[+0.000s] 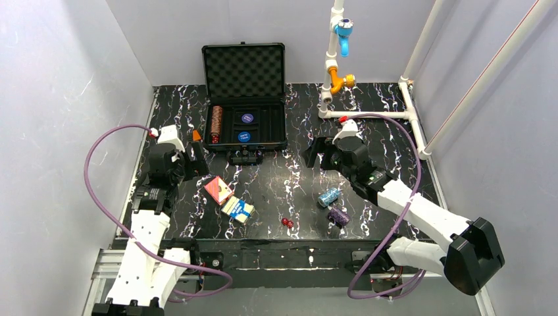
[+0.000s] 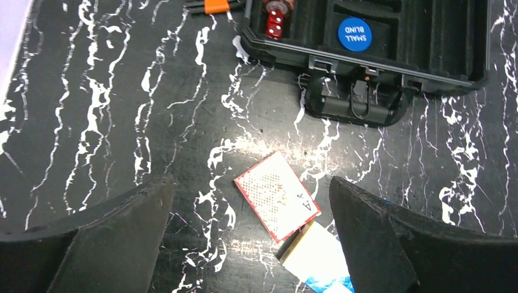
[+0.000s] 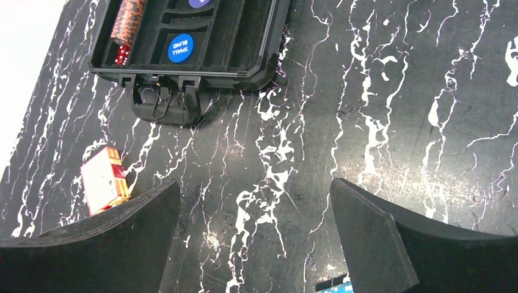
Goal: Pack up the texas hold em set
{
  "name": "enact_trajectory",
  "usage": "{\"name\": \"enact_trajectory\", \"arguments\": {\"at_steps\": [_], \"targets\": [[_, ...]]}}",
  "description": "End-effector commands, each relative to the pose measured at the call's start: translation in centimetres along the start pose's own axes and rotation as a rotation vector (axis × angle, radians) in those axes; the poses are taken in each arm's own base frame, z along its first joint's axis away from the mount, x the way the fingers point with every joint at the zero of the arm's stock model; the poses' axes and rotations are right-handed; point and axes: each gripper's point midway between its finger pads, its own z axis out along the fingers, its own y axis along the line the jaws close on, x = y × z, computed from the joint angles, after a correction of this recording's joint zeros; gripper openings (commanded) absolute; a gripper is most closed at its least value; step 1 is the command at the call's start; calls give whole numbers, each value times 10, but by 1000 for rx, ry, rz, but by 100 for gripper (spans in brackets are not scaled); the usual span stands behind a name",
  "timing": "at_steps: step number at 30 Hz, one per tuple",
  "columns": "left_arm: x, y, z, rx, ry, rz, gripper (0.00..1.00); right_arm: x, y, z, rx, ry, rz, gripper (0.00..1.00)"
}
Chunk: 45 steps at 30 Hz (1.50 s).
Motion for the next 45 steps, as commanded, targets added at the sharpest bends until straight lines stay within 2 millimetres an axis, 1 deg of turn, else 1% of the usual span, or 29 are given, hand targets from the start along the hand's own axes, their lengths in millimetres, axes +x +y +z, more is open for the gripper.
{"name": "enact_trajectory", "arguments": {"at_steps": [1,4,8,12,16,18,20,28,32,40,45], "targets": [[-11,-15,-3,82,-1,14,99,0,9,7,-23,-4,-18,100],[-10,-10,-3,47,4,8,99,10,12,12,-15,45,-39,100],[-12,-4,-7,17,-2,-1,99,24,24,18,-28,102,-90,100],[-15,5,-13,-27,-31,-11,99,38,51,22,-93,159,-196,100],[-17,9,-16,-50,-49,-12,99,51,87,25,-249,246,-274,100],[-17,11,-17,-55,-52,-13,99,61,106,23,-343,307,-296,100],[-17,10,-18,-53,-57,-15,99,71,116,23,-396,347,-335,100],[-19,11,-22,-50,-71,-23,99,103,145,23,-523,448,-452,100],[-19,10,-23,-46,-73,-26,99,123,165,20,-582,489,-530,100],[-20,10,-24,-43,-81,-28,99,173,186,17,-619,585,-703,100],[-22,13,-26,-63,-94,-30,99,193,195,21,-630,611,-756,100]]}}
